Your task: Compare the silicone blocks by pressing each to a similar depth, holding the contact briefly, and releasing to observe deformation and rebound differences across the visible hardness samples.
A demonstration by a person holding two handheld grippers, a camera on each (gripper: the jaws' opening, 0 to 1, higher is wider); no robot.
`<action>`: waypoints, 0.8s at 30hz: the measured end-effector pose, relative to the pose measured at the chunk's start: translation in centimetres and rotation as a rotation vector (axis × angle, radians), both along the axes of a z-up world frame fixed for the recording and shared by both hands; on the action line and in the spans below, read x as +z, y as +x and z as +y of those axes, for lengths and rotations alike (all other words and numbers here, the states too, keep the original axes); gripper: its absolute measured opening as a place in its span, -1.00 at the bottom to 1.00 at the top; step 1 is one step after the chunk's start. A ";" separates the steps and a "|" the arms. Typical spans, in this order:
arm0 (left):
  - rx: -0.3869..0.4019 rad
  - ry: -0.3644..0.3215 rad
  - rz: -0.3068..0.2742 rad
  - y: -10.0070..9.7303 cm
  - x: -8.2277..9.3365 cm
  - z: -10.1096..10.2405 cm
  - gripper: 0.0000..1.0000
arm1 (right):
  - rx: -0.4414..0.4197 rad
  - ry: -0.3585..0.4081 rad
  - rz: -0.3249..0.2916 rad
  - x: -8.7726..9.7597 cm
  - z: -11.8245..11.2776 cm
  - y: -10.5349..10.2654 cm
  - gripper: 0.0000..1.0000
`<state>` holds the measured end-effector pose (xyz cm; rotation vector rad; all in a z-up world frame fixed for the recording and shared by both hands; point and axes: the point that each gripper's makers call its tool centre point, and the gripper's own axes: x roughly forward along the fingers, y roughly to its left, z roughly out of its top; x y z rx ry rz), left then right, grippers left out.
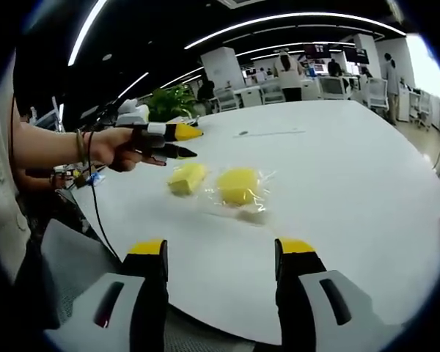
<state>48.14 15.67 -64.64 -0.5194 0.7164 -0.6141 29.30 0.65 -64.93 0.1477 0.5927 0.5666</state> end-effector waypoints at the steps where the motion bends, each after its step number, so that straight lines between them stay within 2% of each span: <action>1: -0.001 0.001 0.002 0.0 -0.1 0.0 0.17 | 0.000 -0.001 0.000 0.0 0.0 0.0 0.09; 16: 0.013 -0.004 0.088 1.5 -3.4 -1.0 0.14 | -0.010 0.000 0.028 -1.0 -0.3 0.6 0.07; 24: 0.018 -0.004 0.130 1.9 -4.7 -1.7 0.03 | -0.014 0.003 0.038 -1.3 -0.4 0.8 0.07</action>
